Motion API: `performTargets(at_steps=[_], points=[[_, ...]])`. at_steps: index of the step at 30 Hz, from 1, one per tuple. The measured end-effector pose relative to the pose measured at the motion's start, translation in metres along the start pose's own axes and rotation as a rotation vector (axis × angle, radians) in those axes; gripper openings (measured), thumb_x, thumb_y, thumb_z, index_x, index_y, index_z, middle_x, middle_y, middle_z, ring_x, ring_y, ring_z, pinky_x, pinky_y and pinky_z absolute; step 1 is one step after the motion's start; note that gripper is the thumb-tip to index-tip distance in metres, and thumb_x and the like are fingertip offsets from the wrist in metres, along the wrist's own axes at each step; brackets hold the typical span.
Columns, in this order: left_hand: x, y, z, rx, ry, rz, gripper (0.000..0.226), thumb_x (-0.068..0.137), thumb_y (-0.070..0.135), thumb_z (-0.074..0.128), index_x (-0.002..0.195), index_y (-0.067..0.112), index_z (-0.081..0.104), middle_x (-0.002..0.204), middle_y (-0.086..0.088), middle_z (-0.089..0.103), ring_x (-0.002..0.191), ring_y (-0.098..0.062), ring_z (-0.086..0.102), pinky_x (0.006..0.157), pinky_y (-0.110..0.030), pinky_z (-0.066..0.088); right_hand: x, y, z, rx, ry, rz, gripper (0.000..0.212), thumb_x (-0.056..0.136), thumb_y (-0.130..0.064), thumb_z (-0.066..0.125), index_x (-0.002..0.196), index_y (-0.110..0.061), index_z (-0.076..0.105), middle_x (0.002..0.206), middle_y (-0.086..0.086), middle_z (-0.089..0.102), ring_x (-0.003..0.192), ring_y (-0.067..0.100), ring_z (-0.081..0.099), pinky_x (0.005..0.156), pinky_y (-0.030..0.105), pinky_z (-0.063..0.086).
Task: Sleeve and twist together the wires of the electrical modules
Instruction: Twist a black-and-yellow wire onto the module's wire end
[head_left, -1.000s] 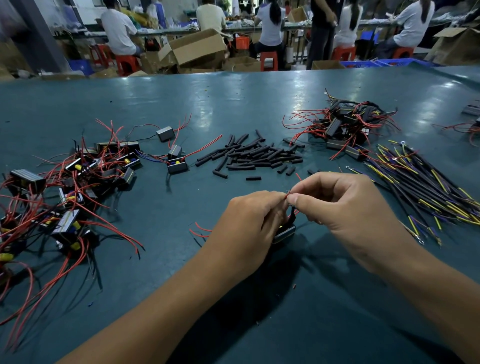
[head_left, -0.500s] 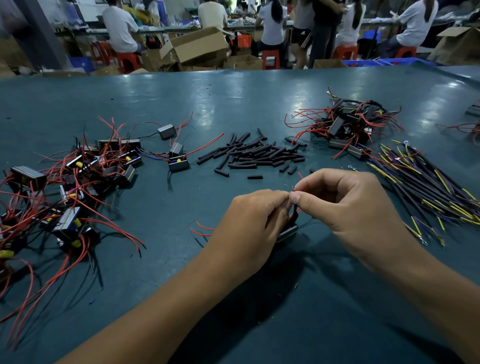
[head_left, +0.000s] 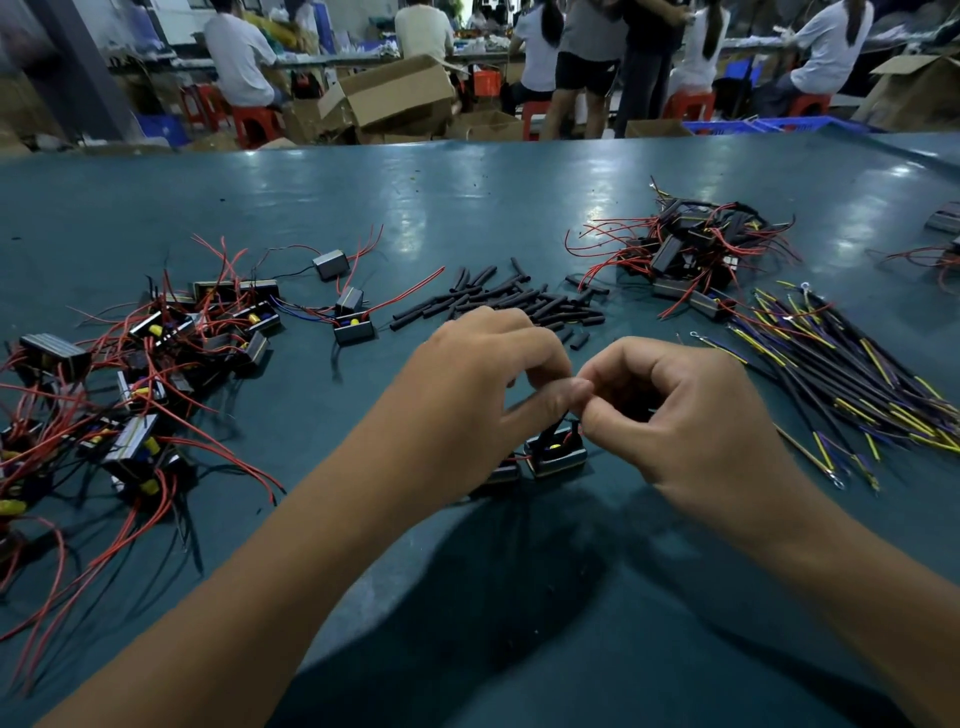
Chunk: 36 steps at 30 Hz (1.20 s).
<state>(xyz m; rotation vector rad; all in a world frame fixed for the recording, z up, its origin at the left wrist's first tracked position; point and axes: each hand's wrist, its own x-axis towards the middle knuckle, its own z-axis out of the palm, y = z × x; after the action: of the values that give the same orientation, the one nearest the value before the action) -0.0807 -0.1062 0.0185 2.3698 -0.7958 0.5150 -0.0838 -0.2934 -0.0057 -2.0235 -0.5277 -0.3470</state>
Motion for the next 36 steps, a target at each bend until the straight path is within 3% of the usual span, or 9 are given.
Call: performTargets(at_steps=[8, 11, 17, 19, 23, 28, 31, 33, 36], points=[[0.006, 0.008, -0.008, 0.014, -0.189, -0.122, 0.022, 0.098, 0.027, 0.061, 0.077, 0.024, 0.057, 0.067, 0.014, 0.049, 0.066, 0.0, 0.046, 0.058, -0.016, 0.032, -0.002, -0.001, 0.001, 0.019, 0.002, -0.023, 0.004, 0.078, -0.021, 0.07, 0.075, -0.02, 0.071, 0.062, 0.0, 0.066, 0.054, 0.021, 0.057, 0.052, 0.033, 0.047], [0.011, 0.009, -0.012, -0.072, -0.26, -0.25, 0.028, 0.098, 0.029, 0.061, 0.07, 0.024, 0.061, 0.054, 0.013, 0.047, 0.052, -0.004, 0.041, 0.048, -0.019, 0.03, -0.002, 0.0, 0.001, 0.034, -0.009, -0.035, 0.012, 0.082, -0.012, 0.076, 0.073, -0.019, 0.07, 0.061, -0.001, 0.065, 0.053, 0.018, 0.056, 0.051, 0.026, 0.045], [0.01, 0.009, -0.007, -0.769, -0.315, -0.763, 0.042, 0.093, 0.011, 0.06, 0.051, 0.016, 0.061, 0.057, -0.001, 0.05, 0.044, -0.01, 0.031, 0.045, -0.021, 0.023, -0.002, -0.006, 0.0, -0.037, -0.025, -0.108, 0.013, 0.081, -0.006, 0.077, 0.075, -0.015, 0.07, 0.065, -0.006, 0.066, 0.059, 0.012, 0.061, 0.058, 0.026, 0.049], [0.004, 0.003, -0.009, -0.639, -0.261, -0.593, 0.034, 0.093, 0.013, 0.064, 0.06, 0.019, 0.066, 0.06, 0.006, 0.056, 0.047, -0.008, 0.041, 0.048, -0.02, 0.032, -0.001, -0.007, -0.001, -0.035, -0.032, -0.111, 0.012, 0.082, -0.006, 0.077, 0.075, -0.014, 0.07, 0.066, -0.005, 0.067, 0.06, 0.013, 0.061, 0.059, 0.027, 0.049], [-0.005, -0.014, -0.017, -0.096, -0.127, 0.028, 0.012, 0.088, 0.012, 0.073, 0.095, 0.022, 0.072, 0.088, 0.012, 0.063, 0.075, -0.009, 0.056, 0.067, -0.019, 0.043, -0.001, -0.005, -0.004, -0.039, -0.035, -0.118, 0.013, 0.081, -0.005, 0.077, 0.075, -0.014, 0.07, 0.066, -0.006, 0.066, 0.059, 0.013, 0.06, 0.056, 0.023, 0.048], [0.0, -0.017, -0.015, 0.113, -0.075, 0.282, 0.015, 0.089, 0.024, 0.07, 0.094, 0.012, 0.076, 0.092, -0.001, 0.066, 0.083, -0.02, 0.059, 0.076, -0.032, 0.048, -0.001, -0.005, -0.005, -0.047, -0.053, -0.135, 0.015, 0.08, -0.002, 0.076, 0.074, -0.013, 0.069, 0.064, -0.006, 0.065, 0.057, 0.01, 0.059, 0.056, 0.016, 0.046], [0.005, -0.015, -0.016, 0.128, -0.09, 0.299, 0.013, 0.092, 0.023, 0.068, 0.091, 0.012, 0.074, 0.087, 0.001, 0.065, 0.08, -0.017, 0.055, 0.075, -0.032, 0.046, 0.0, -0.004, -0.006, -0.052, -0.047, -0.139, 0.013, 0.08, -0.003, 0.076, 0.074, -0.013, 0.069, 0.065, -0.006, 0.065, 0.058, 0.012, 0.06, 0.055, 0.02, 0.047], [0.004, -0.011, -0.014, -0.015, -0.141, 0.169, 0.01, 0.092, 0.021, 0.068, 0.085, 0.014, 0.072, 0.079, 0.006, 0.061, 0.073, -0.006, 0.05, 0.068, -0.023, 0.042, 0.0, -0.004, -0.006, -0.057, -0.041, -0.148, 0.012, 0.08, -0.003, 0.076, 0.075, -0.012, 0.07, 0.065, -0.006, 0.065, 0.058, 0.013, 0.059, 0.056, 0.024, 0.047], [0.004, -0.004, -0.009, -0.541, -0.268, -0.389, 0.023, 0.092, 0.013, 0.068, 0.069, 0.016, 0.068, 0.061, 0.007, 0.055, 0.053, -0.005, 0.04, 0.051, -0.018, 0.032, 0.0, -0.004, -0.004, -0.066, -0.054, -0.169, 0.011, 0.08, -0.004, 0.076, 0.076, -0.012, 0.07, 0.066, -0.006, 0.065, 0.059, 0.012, 0.059, 0.056, 0.022, 0.047]])
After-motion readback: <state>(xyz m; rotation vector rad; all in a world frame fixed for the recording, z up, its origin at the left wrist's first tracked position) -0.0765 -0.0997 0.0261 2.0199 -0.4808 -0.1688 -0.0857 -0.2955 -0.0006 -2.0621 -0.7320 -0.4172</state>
